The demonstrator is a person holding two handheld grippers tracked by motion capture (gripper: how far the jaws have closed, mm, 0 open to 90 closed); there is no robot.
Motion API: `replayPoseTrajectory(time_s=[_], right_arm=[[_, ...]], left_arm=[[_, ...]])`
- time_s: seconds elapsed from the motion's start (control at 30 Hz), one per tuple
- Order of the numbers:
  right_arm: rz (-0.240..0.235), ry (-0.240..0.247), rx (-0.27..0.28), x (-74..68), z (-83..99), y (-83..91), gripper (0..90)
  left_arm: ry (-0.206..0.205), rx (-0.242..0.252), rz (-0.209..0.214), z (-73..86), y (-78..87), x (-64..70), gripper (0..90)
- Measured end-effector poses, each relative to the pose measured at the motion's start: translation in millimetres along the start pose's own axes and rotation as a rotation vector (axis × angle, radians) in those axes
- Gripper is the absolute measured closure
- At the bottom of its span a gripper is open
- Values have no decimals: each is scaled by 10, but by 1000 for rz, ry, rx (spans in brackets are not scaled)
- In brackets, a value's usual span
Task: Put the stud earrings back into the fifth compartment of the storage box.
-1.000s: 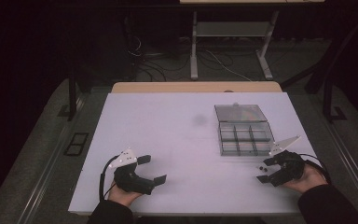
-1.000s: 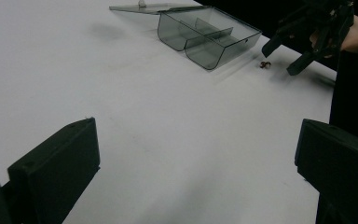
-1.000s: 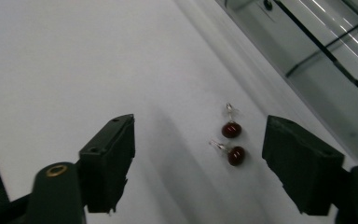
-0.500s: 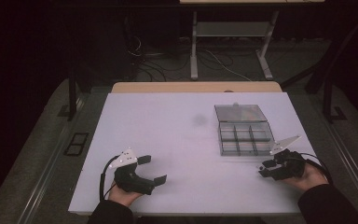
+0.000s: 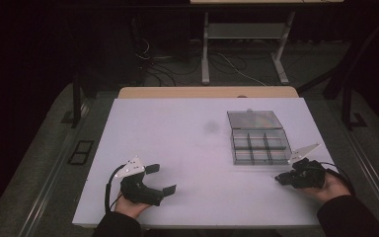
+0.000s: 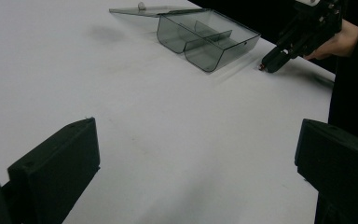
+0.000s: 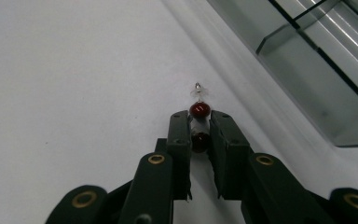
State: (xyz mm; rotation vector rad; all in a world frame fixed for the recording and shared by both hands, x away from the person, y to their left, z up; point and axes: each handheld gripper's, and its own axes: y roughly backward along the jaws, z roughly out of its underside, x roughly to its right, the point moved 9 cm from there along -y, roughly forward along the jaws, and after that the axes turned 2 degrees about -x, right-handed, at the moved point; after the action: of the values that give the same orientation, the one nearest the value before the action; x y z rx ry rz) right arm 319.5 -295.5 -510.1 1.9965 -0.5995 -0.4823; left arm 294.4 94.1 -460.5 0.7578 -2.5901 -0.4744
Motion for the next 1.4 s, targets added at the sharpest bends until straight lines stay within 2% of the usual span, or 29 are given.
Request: replayPoseTrajectory(time_s=[0.43,0.63,0.83,0.97,1.4], right_arm=[[-26,-35,-10,-12,51,39,794],[-38,-70,11,9,81,96,796],[-68,-107,63,13,57,221,798],[-78,-113,81,12,36,269,798],[-58,-89,95,9,-122,431,798]], left_arm=[[0,-1,-1,2,-1,-1,0],[1,-1,-3,3,0,-3,0],[2,-1,-3,4,-2,-5,0],[3,0,-3,5,-3,-4,0],[1,-3,-3,8,-3,-7,0]])
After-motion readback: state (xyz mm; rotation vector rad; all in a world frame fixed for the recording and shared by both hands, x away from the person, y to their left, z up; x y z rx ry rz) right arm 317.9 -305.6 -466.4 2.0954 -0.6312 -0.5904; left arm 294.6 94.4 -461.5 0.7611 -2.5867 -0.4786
